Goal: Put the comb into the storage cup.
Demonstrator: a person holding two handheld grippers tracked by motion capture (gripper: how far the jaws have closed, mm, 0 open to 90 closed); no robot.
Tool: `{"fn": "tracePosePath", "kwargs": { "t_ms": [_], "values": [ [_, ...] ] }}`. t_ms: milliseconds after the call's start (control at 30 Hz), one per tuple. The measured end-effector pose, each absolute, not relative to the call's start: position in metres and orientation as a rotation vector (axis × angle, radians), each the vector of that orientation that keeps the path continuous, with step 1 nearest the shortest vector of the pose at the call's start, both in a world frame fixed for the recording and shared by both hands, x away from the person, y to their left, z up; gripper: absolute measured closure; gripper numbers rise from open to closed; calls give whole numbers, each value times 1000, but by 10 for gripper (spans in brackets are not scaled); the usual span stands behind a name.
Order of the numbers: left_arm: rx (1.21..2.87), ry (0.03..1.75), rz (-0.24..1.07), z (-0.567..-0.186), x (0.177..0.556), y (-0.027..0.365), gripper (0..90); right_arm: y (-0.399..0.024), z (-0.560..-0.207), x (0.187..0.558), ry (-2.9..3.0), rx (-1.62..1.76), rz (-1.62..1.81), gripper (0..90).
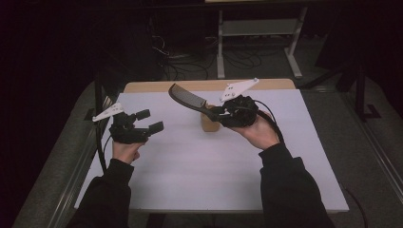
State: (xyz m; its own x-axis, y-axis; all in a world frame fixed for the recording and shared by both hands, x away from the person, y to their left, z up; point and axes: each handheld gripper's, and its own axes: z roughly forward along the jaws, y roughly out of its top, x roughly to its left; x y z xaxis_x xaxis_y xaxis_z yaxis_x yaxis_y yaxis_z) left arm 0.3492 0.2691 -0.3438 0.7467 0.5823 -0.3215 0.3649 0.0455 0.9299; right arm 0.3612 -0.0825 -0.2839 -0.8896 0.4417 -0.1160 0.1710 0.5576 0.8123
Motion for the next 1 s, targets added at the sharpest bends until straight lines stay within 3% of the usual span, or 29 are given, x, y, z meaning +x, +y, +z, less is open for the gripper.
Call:
{"fn": "tracePosePath", "kwargs": {
  "t_ms": [1000],
  "values": [
    [1657,679,151,-314,362,210,5,-75,-279,363,2410,496,1342,714]
  ]
}}
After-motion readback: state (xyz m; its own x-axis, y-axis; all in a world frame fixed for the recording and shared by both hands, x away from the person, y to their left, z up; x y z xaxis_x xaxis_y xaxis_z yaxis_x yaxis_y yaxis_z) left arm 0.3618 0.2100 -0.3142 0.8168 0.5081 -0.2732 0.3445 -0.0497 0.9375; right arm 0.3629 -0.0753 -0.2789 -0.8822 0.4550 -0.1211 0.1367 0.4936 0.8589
